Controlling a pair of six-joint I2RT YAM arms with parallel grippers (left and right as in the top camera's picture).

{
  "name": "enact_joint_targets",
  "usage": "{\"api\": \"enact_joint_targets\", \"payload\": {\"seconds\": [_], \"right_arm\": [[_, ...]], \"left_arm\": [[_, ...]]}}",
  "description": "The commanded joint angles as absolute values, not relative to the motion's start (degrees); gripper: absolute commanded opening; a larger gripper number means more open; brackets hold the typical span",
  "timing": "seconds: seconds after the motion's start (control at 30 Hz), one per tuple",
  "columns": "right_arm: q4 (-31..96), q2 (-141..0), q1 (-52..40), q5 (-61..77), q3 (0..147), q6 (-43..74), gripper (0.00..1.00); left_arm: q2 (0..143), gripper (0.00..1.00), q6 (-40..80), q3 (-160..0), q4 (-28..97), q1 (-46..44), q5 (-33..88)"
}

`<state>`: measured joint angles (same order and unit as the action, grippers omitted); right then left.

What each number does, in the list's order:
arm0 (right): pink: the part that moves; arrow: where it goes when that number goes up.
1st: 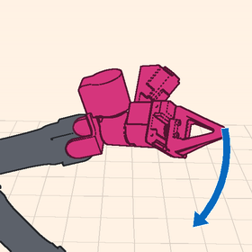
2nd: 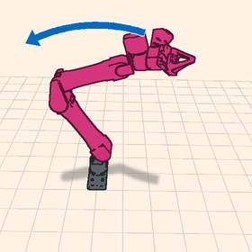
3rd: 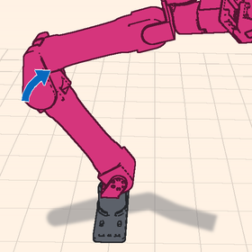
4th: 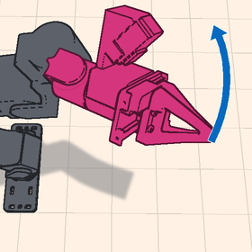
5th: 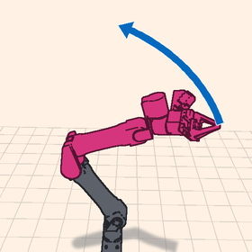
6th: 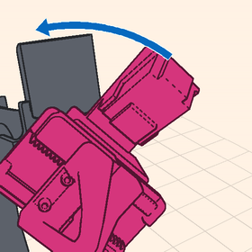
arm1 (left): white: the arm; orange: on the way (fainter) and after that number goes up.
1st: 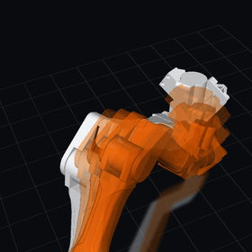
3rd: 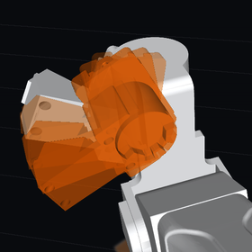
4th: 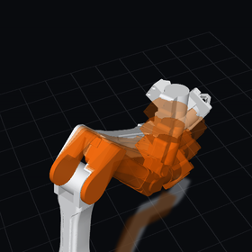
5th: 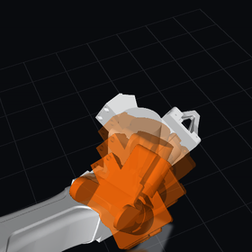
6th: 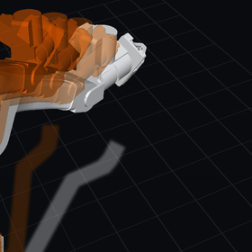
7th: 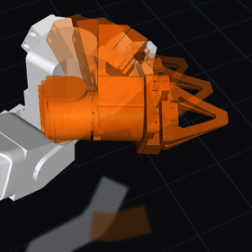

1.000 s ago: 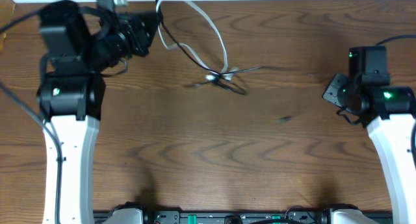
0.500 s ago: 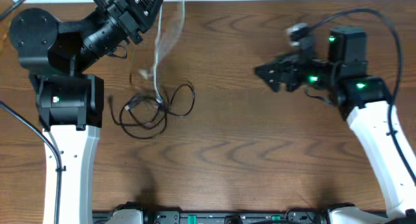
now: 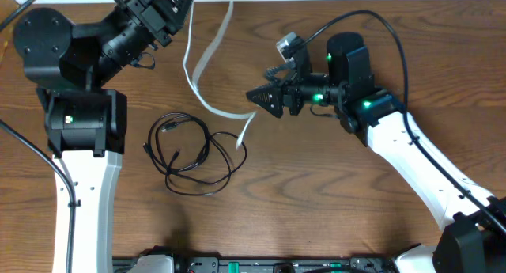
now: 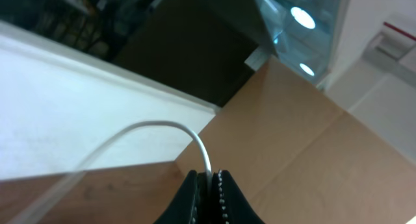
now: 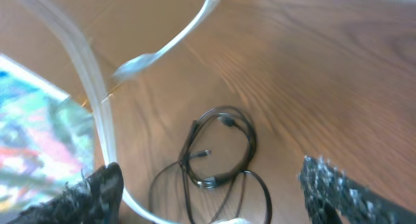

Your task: Untangle cables

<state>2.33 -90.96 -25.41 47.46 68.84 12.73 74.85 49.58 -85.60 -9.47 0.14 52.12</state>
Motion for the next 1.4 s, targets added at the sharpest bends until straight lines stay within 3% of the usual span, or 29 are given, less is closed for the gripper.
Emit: {"api": "enact_joint_targets", "payload": {"seconds": [0.0,0.23,0.4,0.63,0.8,0.87,0.9,0.97,1.07,1.1,1.17,1.23,1.3,1.37], "right_arm": [[-6.2,-89.6,-23.5,58.3,69.7,17.4,0.83],[-20.0,-89.5,-20.4,65.1,69.7,27.5,0.8],[-26.1,-89.5,-24.6,65.1,69.7,29.6,0.81],[-28.1,-89.5,-29.9,63.4,69.7,29.6,0.78],[-28.5,-89.5,-30.4,61.7,69.7,31.4,0.7],[-28.2,-89.5,-30.2,60.7,69.7,31.7,0.43],[-27.4,-89.5,-29.6,60.7,69.7,31.7,0.23],[-24.3,-89.5,-28.3,60.6,69.7,31.7,0.01],[-14.5,-89.5,-26.0,57.2,69.7,31.7,0.02],[-12.1,-89.5,-25.4,56.0,69.7,31.7,0.02],[-5.7,-89.5,-23.5,51.8,69.7,30.1,0.02],[-0.4,-89.5,-20.3,49.9,70.5,30.2,0.01],[5.7,-89.5,-16.4,49.8,72.8,30.1,0.01],[11.7,-89.5,-12.9,49.8,75.5,29.3,0.01]], "left_arm": [[74.9,0.08,49.9,-86.4,-4.4,0.0,49.3],[75.3,0.07,56.0,-86.4,3.7,-0.6,42.3],[75.9,0.07,68.9,-86.4,7.4,-3.8,42.3],[78.4,0.07,69.3,-86.4,7.7,-8.3,42.3],[80.6,0.07,69.4,-86.4,10.7,-11.6,42.3],[82.1,0.08,70.1,-86.4,10.7,-12.4,42.5],[82.4,0.07,70.4,-86.4,10.7,-12.6,42.4],[83.1,0.08,70.4,-86.4,10.7,-12.6,42.3],[83.9,0.24,70.0,-86.4,10.7,-12.6,42.3],[84.0,0.36,69.3,-86.4,10.7,-12.6,42.3],[84.4,0.69,64.9,-86.4,10.7,-12.6,42.3],[84.9,0.85,57.7,-86.4,11.5,-12.6,42.2],[85.0,0.97,50.9,-86.4,15.7,-12.6,40.0],[85.0,0.98,45.6,-86.4,18.8,-12.6,38.6]]}}
